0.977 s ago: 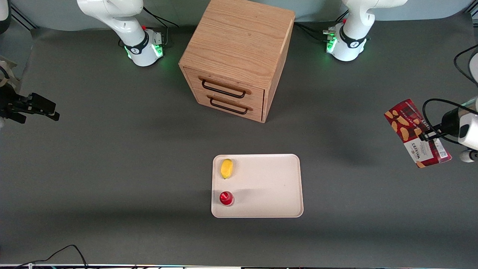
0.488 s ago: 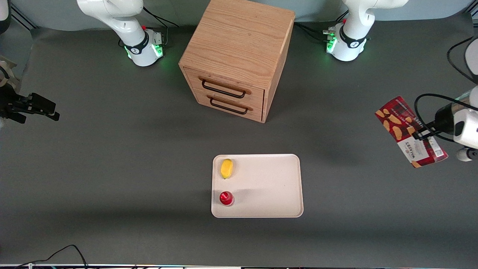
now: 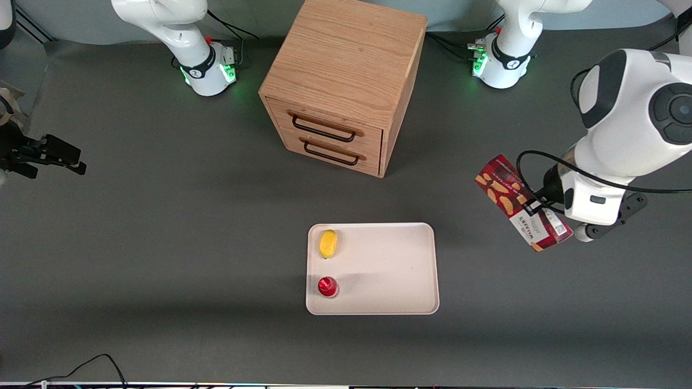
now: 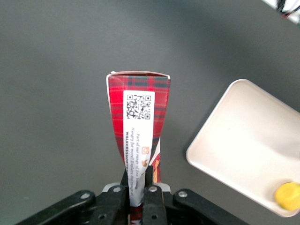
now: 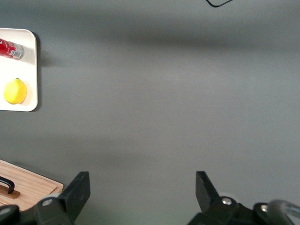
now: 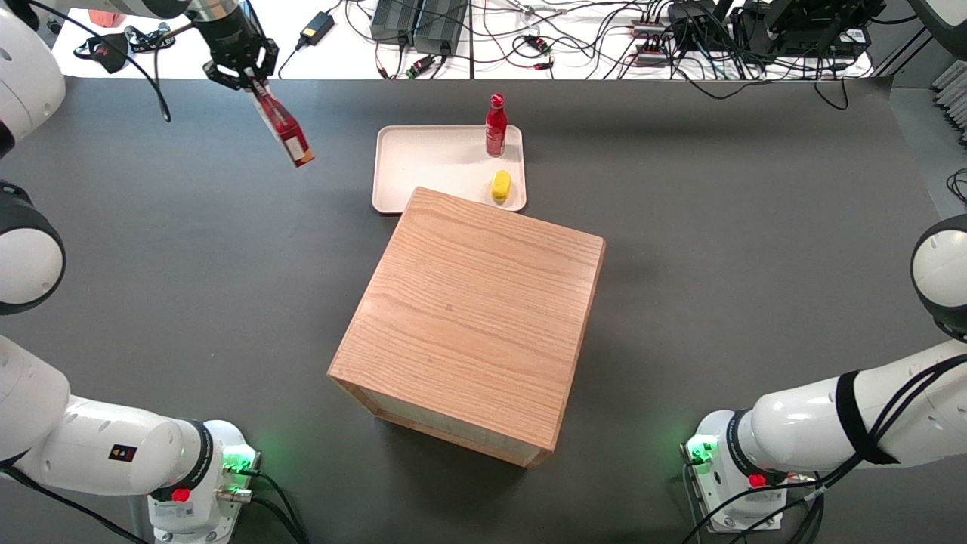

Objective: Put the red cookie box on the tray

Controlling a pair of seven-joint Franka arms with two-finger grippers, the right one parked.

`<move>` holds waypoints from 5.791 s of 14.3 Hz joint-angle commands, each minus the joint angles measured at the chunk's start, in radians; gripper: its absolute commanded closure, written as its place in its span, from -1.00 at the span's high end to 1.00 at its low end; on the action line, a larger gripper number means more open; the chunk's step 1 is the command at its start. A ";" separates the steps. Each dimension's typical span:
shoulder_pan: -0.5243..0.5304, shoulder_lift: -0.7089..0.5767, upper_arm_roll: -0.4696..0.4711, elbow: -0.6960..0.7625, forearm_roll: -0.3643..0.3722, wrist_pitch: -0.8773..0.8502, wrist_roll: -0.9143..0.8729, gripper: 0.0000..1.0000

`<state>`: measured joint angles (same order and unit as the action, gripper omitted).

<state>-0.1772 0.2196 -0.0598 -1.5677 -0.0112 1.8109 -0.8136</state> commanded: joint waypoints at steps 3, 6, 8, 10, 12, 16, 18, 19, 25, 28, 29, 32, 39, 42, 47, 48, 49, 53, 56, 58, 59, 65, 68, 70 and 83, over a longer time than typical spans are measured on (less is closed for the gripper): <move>-0.005 0.073 -0.095 0.083 0.007 0.063 -0.217 -1.00; -0.005 0.107 -0.138 0.084 0.022 0.145 -0.312 -1.00; -0.008 0.136 -0.156 0.086 0.025 0.166 -0.318 -1.00; -0.033 0.174 -0.157 0.101 0.068 0.171 -0.369 -1.00; -0.068 0.228 -0.157 0.130 0.114 0.201 -0.445 -1.00; -0.094 0.311 -0.157 0.187 0.135 0.212 -0.532 -1.00; -0.094 0.343 -0.157 0.192 0.131 0.241 -0.538 -1.00; -0.100 0.365 -0.157 0.192 0.137 0.287 -0.564 -1.00; -0.150 0.464 -0.153 0.193 0.183 0.369 -0.596 -1.00; -0.150 0.494 -0.155 0.195 0.206 0.377 -0.595 -1.00; -0.150 0.504 -0.155 0.198 0.212 0.390 -0.595 -1.00; -0.151 0.535 -0.155 0.198 0.249 0.439 -0.582 -1.00; -0.151 0.563 -0.164 0.198 0.316 0.446 -0.496 -1.00; -0.150 0.566 -0.181 0.199 0.310 0.449 -0.496 -1.00; -0.150 0.581 -0.184 0.210 0.280 0.455 -0.496 -1.00; -0.150 0.584 -0.184 0.212 0.280 0.455 -0.496 -1.00; -0.150 0.584 -0.184 0.212 0.280 0.455 -0.495 -0.75; -0.147 0.587 -0.183 0.212 0.280 0.476 -0.495 0.24; -0.143 0.583 -0.183 0.212 0.280 0.475 -0.496 0.28; -0.139 0.570 -0.184 0.213 0.281 0.458 -0.496 0.29; -0.137 0.555 -0.183 0.221 0.283 0.447 -0.496 0.35; -0.087 0.419 -0.193 0.285 0.249 0.179 -0.409 0.67; -0.041 0.287 -0.192 0.288 0.192 -0.006 -0.279 0.77; -0.003 0.206 -0.192 0.293 0.189 -0.108 -0.211 0.78; 0.321 -0.103 -0.184 0.331 0.097 -0.545 0.405 1.00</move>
<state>0.1021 0.1435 -0.2381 -1.2318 0.1008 1.2921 -0.4963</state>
